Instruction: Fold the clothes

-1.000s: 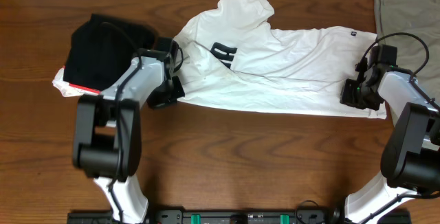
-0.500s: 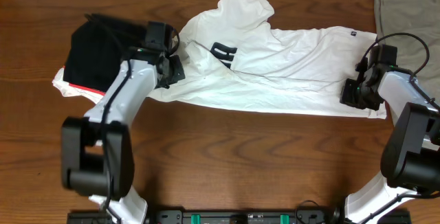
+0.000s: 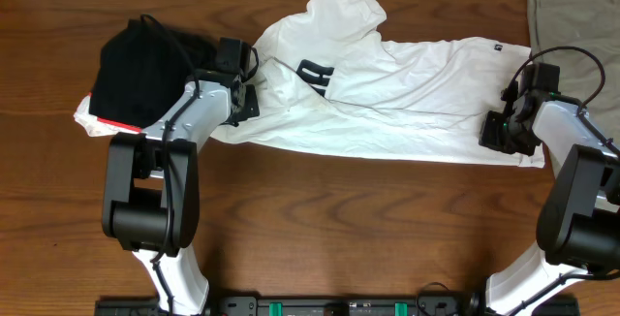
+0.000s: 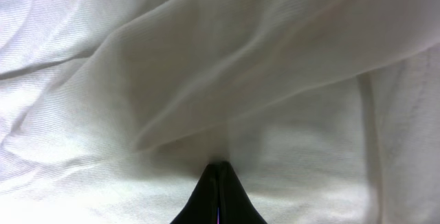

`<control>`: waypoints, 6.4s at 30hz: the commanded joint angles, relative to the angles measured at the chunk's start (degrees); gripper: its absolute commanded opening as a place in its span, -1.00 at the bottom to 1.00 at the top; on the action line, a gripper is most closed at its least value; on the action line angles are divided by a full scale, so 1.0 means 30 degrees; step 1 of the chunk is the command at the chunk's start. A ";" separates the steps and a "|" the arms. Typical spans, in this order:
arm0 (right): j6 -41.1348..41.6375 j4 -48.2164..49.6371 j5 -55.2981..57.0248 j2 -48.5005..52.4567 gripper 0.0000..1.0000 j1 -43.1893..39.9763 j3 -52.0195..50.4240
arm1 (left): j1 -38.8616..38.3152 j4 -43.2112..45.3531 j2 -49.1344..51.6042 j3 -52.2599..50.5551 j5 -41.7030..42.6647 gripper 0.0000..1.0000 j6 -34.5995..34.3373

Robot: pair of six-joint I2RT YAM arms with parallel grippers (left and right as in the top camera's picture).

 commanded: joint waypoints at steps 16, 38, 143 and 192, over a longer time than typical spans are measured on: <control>0.0291 0.0000 0.0357 0.0954 -0.97 0.0117 -0.0321 | 0.0080 -0.0393 0.1282 -0.3832 -0.0510 -0.88 -0.2273; 0.0277 -0.0605 0.0350 0.0954 -0.93 0.0117 -0.0313 | -0.0772 -0.5996 -0.1552 -0.3818 -0.0510 -0.88 -0.4299; 0.0284 -0.0015 -0.0146 0.0947 -0.60 0.0117 -0.0313 | -0.5115 0.7927 -0.2841 -0.2805 0.2084 -0.81 0.9646; 0.0729 -0.4794 0.3002 0.0787 -0.09 0.0073 0.2550 | -0.4109 -0.2674 -0.2178 -0.3526 0.1494 -0.52 -0.0743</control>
